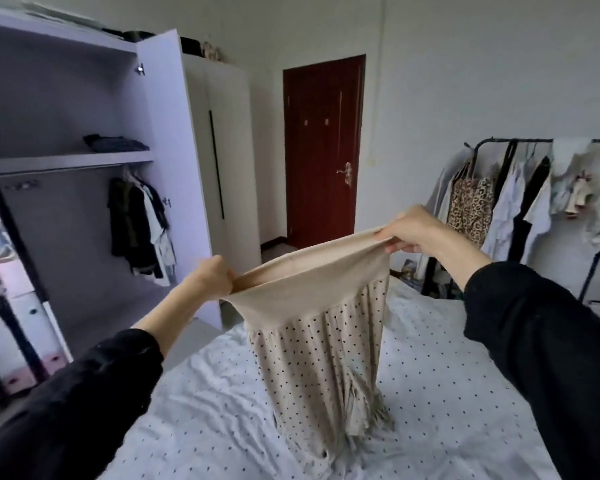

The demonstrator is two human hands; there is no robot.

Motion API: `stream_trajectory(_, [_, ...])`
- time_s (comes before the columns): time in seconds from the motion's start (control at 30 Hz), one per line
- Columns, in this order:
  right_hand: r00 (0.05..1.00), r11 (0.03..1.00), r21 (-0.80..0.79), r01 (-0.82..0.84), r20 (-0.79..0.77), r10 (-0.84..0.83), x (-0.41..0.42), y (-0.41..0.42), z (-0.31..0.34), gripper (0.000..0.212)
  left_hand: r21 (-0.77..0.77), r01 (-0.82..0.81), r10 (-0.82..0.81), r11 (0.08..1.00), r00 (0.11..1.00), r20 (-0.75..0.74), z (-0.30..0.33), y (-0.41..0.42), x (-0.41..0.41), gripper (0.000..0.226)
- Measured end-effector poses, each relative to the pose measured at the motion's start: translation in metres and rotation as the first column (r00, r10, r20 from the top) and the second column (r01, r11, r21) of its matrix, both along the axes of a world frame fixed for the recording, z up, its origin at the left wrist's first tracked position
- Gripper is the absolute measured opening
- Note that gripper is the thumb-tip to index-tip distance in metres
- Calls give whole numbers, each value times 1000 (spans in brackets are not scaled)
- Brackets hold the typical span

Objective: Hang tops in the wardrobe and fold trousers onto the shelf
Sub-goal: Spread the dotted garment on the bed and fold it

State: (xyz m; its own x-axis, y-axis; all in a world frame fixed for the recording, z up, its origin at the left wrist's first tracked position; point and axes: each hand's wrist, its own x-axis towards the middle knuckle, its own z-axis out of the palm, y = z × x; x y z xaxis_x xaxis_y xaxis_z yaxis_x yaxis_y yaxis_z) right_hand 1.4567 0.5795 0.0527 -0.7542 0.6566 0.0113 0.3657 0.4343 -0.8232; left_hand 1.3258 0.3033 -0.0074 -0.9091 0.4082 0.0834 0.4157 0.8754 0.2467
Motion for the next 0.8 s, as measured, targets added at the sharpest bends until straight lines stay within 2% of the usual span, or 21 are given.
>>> stream_trajectory(0.03, [999, 998, 61, -26, 48, 23, 0, -4, -5, 20, -30, -38, 37, 999, 999, -27, -7, -6, 1, 23])
stream_trajectory(0.1, [987, 979, 178, -96, 143, 71, -1, -13, -13, 10, 13, -127, 127, 992, 989, -69, -16, -15, 3, 17])
stream_trajectory(0.17, [965, 964, 214, -160, 238, 107, 0, -23, -20, 8, 147, -207, 219, 967, 973, -75, -21, -23, 6, 20])
stream_trajectory(0.23, [944, 965, 175, -193, 303, 134, 2, -25, -28, 8, 342, -295, 301, 892, 953, 36, -24, -33, 8, 20])
stream_trajectory(0.27, [939, 970, 141, -200, 309, 149, 3, -26, -32, 10, 456, -359, 328, 814, 933, 149, -25, -37, 9, 19])
stream_trajectory(0.3, [939, 975, 91, -202, 301, 167, 4, -27, -38, 15, 575, -443, 319, 689, 896, 308, -28, -42, 12, 17])
stream_trajectory(0.33, [947, 981, 21, -195, 265, 183, 4, -26, -42, 17, 654, -529, 263, 541, 845, 465, -28, -44, 16, 15])
stream_trajectory(0.37, [959, 982, -53, -184, 209, 191, 6, -28, -47, 15, 696, -588, 183, 412, 801, 570, -29, -47, 20, 14])
stream_trajectory(0.4, [971, 979, -107, -172, 149, 187, 7, -30, -52, 13, 716, -620, 111, 322, 775, 622, -30, -49, 25, 13])
stream_trajectory(0.5, [987, 981, -130, -147, 48, 155, 5, -38, -67, 10, 728, -655, 4, 204, 744, 668, -35, -50, 36, 17])
stream_trajectory(0.57, [988, 983, -116, -145, 34, 150, 5, -44, -78, 21, 712, -677, -29, 186, 721, 692, -45, -52, 41, 16])
stream_trajectory(0.63, [986, 973, -175, -148, 50, 159, 12, -53, -92, 24, 693, -688, -32, 216, 704, 709, -62, -58, 45, 18])
stream_trajectory(0.73, [971, 966, -220, -138, 161, 175, 32, -66, -114, 19, 677, -661, 1, 324, 716, 698, -90, -71, 56, 17])
stream_trajectory(0.8, [956, 962, -226, -151, 214, 201, 43, -71, -127, 16, 672, -598, -19, 437, 741, 671, -105, -79, 66, 19])
